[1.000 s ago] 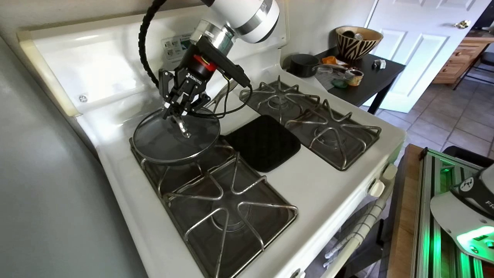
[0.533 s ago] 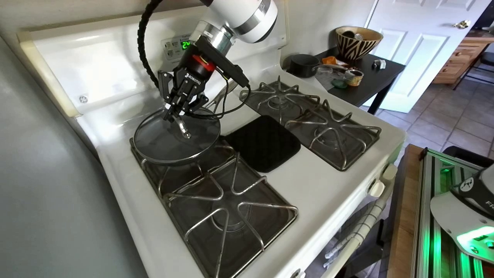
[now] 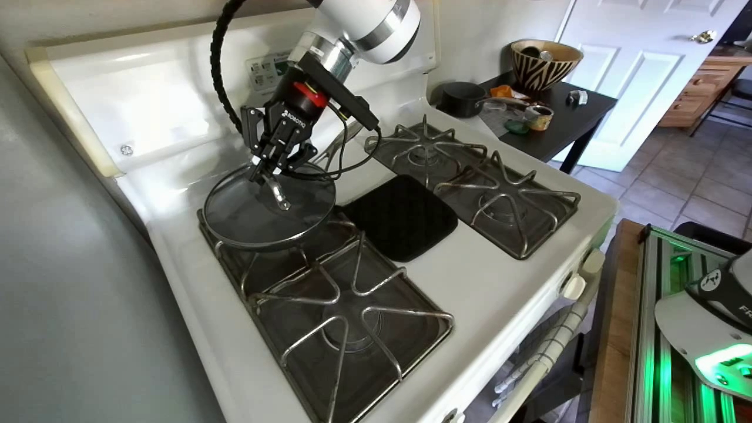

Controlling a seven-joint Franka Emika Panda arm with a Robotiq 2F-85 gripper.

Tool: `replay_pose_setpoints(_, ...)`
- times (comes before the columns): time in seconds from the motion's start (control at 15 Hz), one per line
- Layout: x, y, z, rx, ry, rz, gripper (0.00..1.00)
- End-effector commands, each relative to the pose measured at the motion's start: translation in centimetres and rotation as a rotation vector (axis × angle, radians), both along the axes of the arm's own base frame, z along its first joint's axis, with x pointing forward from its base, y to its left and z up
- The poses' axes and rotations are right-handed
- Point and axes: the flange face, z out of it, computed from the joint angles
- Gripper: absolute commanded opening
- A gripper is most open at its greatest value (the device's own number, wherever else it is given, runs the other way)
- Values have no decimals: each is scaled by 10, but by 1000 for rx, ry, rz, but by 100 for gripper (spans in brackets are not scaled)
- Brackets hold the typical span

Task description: Put the pan's lid on the black mat

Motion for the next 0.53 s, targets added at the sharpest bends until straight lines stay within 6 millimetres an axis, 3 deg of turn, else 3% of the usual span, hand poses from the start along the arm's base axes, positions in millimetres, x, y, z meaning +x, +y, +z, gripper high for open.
replay_pose_setpoints(0.0, 1, -1, -13, 27, 31, 22, 1)
replay_pose_setpoints(0.47, -3, 0, -2, 43, -3, 49, 1)
